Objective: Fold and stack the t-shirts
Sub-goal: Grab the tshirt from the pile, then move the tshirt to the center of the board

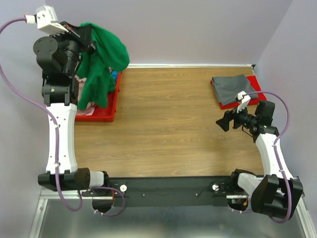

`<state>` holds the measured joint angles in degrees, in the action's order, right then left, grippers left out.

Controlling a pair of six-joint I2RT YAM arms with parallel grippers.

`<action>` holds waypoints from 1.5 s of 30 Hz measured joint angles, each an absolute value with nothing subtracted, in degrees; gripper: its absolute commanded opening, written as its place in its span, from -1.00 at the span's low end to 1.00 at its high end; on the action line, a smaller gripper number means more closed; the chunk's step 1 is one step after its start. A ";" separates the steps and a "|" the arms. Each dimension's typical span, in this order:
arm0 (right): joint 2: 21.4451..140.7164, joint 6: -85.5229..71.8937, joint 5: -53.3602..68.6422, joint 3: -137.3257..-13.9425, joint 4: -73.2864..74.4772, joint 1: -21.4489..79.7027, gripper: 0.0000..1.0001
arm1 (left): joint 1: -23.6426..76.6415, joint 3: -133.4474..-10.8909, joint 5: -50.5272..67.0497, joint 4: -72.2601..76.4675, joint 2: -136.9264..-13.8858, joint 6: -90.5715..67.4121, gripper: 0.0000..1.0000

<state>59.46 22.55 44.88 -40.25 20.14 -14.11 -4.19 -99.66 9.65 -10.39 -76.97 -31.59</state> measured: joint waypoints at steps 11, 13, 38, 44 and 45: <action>59.46 22.57 44.88 -40.25 20.21 -14.11 1.00 | 8.03 -108.95 13.93 1.26 -72.25 -36.82 -1.00; 59.46 22.57 44.88 -40.25 20.23 -14.11 1.00 | 11.00 -109.86 14.55 2.50 -72.36 -37.52 -1.00; 63.66 19.40 32.38 -44.21 20.43 -14.11 1.00 | 54.04 -101.14 10.90 6.26 -78.96 -39.72 -1.00; 63.90 18.65 29.95 -44.21 20.40 -14.11 1.00 | 54.06 -87.15 3.84 6.44 -72.95 -40.23 -1.00; 63.92 18.61 29.74 -44.21 20.40 -14.11 1.00 | 54.00 -84.47 2.13 6.15 -71.35 -40.34 -1.00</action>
<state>63.92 18.61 29.74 -44.21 20.40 -14.11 54.00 -84.47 2.13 6.15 -71.35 -40.34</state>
